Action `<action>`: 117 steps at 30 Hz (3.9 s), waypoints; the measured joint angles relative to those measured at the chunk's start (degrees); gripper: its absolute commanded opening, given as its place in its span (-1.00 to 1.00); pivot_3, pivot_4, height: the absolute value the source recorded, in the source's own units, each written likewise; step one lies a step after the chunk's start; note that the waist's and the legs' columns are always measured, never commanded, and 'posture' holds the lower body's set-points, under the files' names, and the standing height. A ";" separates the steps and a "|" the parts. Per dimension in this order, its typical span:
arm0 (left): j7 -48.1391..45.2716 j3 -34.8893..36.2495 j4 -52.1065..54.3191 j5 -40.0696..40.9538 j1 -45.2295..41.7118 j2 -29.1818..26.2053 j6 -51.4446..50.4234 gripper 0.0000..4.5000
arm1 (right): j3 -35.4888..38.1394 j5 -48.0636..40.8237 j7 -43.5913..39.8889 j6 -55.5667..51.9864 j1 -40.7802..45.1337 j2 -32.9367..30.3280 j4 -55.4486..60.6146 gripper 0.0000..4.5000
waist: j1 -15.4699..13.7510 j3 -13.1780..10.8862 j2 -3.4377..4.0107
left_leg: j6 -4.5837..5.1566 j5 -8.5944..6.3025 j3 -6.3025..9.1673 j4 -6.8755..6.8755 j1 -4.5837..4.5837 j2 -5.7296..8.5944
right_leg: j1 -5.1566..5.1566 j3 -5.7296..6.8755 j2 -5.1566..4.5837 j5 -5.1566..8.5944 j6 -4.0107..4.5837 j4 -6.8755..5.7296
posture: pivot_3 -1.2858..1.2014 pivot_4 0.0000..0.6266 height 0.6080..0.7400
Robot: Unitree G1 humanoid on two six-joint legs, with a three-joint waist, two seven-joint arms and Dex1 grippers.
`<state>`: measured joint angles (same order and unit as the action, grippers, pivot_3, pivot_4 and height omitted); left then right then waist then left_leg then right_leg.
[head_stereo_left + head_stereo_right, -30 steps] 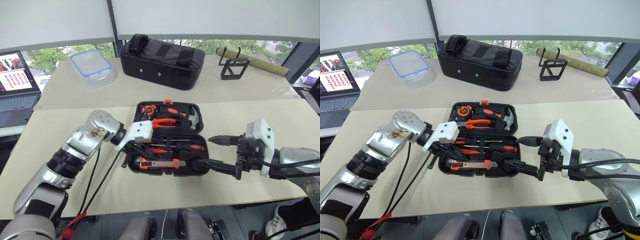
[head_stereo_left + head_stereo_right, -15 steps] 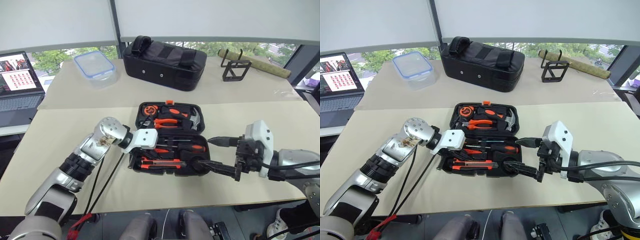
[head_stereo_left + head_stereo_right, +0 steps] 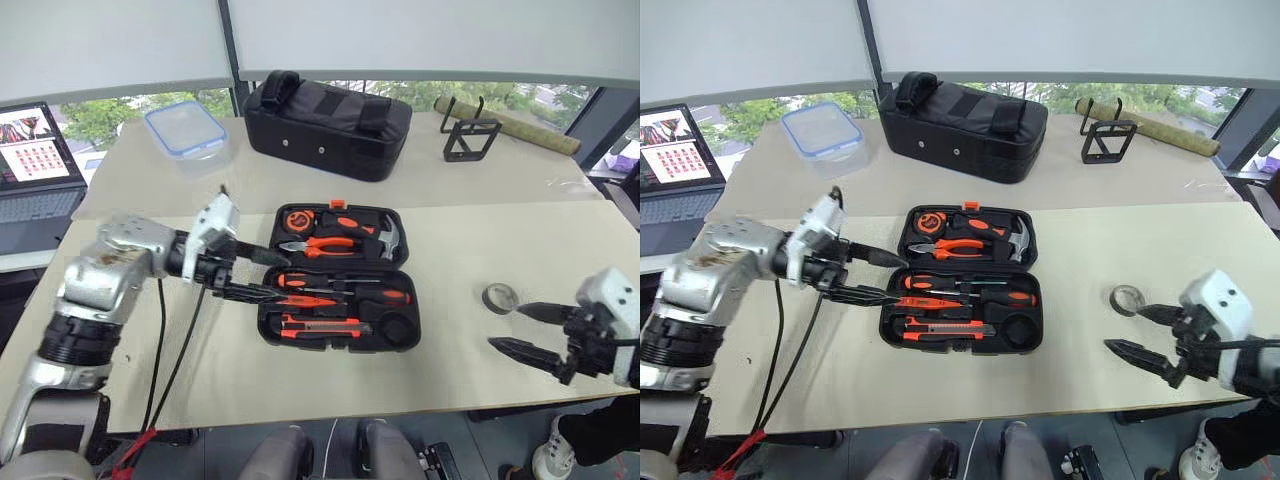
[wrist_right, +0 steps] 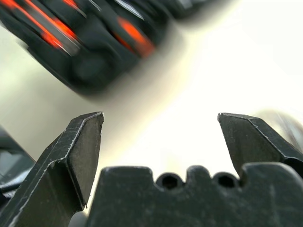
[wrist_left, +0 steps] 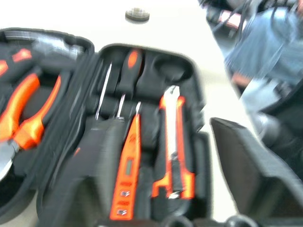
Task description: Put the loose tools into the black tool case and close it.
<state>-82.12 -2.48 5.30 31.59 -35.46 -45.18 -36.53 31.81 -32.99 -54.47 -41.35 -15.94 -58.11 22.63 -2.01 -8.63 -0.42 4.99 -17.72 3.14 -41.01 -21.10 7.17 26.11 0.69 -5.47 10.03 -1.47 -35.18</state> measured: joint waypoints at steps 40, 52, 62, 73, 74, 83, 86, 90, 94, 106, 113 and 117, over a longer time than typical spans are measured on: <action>3.97 -3.07 6.97 -2.17 4.82 -1.55 5.53 1.00 | -29.34 2.54 -9.38 3.65 33.25 4.30 -0.26 -0.97 | 1.15 -0.08 0.12 | -0.06 0.03 0.10 0.10 -0.07 -0.05 | 0.08 -0.01 -0.02 0.00 0.05 0.08 | 0.03 -0.52 0.72; 3.44 -3.71 7.17 -2.98 4.61 -1.67 6.76 1.00 | -44.64 15.29 -7.91 10.27 30.66 4.94 2.86 -0.81 | 1.22 -0.10 0.10 | -0.05 0.02 0.05 0.05 -0.07 0.01 | 0.10 0.12 -0.03 0.00 0.04 0.07 | 0.03 -0.52 0.72; 3.52 -4.08 6.19 -4.35 4.47 -1.67 7.78 1.00 | -43.05 13.67 -9.44 10.06 29.68 4.65 4.54 0.45 | 1.20 -0.10 0.10 | -0.05 0.02 0.05 0.06 -0.07 0.00 | 0.09 0.11 -0.01 0.00 0.04 0.08 | 0.03 -0.52 0.72; 10.16 -0.13 -9.09 -10.86 8.26 -3.78 12.62 0.05 | -23.79 4.39 -10.20 2.80 30.64 0.02 -10.79 -0.62 | 1.31 -0.10 0.10 | -0.04 0.03 0.04 0.19 -0.05 -0.03 | 0.17 0.09 0.01 0.00 0.05 0.08 | 0.03 -0.52 0.72; 10.47 -0.25 -10.61 -11.92 8.46 -3.79 13.52 -0.11 | -24.28 5.32 -10.09 3.84 30.65 0.53 -12.59 -0.81 | 1.31 -0.10 0.10 | -0.04 0.03 0.02 0.18 -0.05 -0.02 | 0.15 0.09 0.00 0.00 0.05 0.08 | 0.03 -0.52 0.72; 13.65 -4.59 -17.56 -18.79 8.42 0.94 19.09 -0.97 | -34.08 14.83 -8.95 13.82 36.97 7.47 -26.12 -1.00 | 1.31 -0.11 0.11 | -0.05 0.02 -0.02 0.13 -0.09 0.01 | 0.18 0.08 -0.05 0.00 0.04 0.04 | 0.03 -0.52 0.72; 13.83 -5.33 -17.18 -18.92 8.33 2.89 18.06 -0.97 | -36.75 18.13 -9.21 16.83 40.20 9.08 -28.46 -1.00 | 1.38 -0.11 0.11 | -0.04 0.03 -0.02 0.12 -0.09 0.00 | 0.20 0.10 -0.03 0.00 0.04 0.02 | 0.03 -0.52 0.72; 12.22 -5.13 -12.43 -16.10 9.91 2.99 13.02 -0.97 | -39.30 19.17 -11.81 19.00 40.44 9.51 -28.03 -1.00 | 1.13 -0.11 0.11 | -0.03 0.02 0.02 0.08 -0.13 0.03 | 0.18 0.08 -0.05 0.00 0.04 0.03 | 0.03 -0.52 0.72; 10.24 -5.02 -6.91 -14.33 14.20 1.81 10.60 -0.97 | -38.84 19.23 -14.91 20.01 37.80 6.70 -25.28 -1.00 | 1.17 -0.11 0.11 | 0.01 0.00 0.02 0.10 -0.13 0.02 | 0.20 0.11 -0.03 0.00 0.03 0.08 | 0.03 -0.52 0.72; 13.43 -3.40 -1.11 -13.73 21.94 -0.12 10.25 -0.74 | -33.35 19.77 -10.12 19.81 27.98 4.70 -17.28 -0.74 | 1.19 -0.10 0.13 | -0.16 -0.08 0.01 0.14 -0.06 0.00 | 0.14 0.05 -0.03 0.00 0.04 0.06 | 0.03 -0.52 0.72; 19.81 5.94 -12.45 -5.99 8.03 0.07 -12.04 0.23 | -25.51 13.10 -3.11 1.99 39.84 7.40 -22.26 0.23 | 1.34 -0.11 0.10 | -0.15 0.02 0.01 0.08 -0.01 -0.01 | 0.11 0.09 0.05 -0.04 0.10 -0.09 | 0.03 -0.52 0.72; 24.56 6.20 -18.67 -3.37 -3.03 6.42 -21.58 0.89 | -27.00 10.30 -0.15 -5.05 49.43 13.89 -27.33 0.89 | 1.31 -0.11 0.09 | -0.08 0.06 0.02 0.02 -0.08 0.03 | 0.16 0.08 -0.03 -0.05 0.08 -0.13 | 0.03 -0.52 0.72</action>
<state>-57.56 3.72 -13.37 28.21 -38.49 -38.76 -58.12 4.80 -22.69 -54.62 -46.40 33.49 -44.21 -4.70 -0.70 -8.75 -0.33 4.91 -17.66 3.16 -40.98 -21.18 7.19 26.27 0.77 -5.50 9.97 -1.39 -35.31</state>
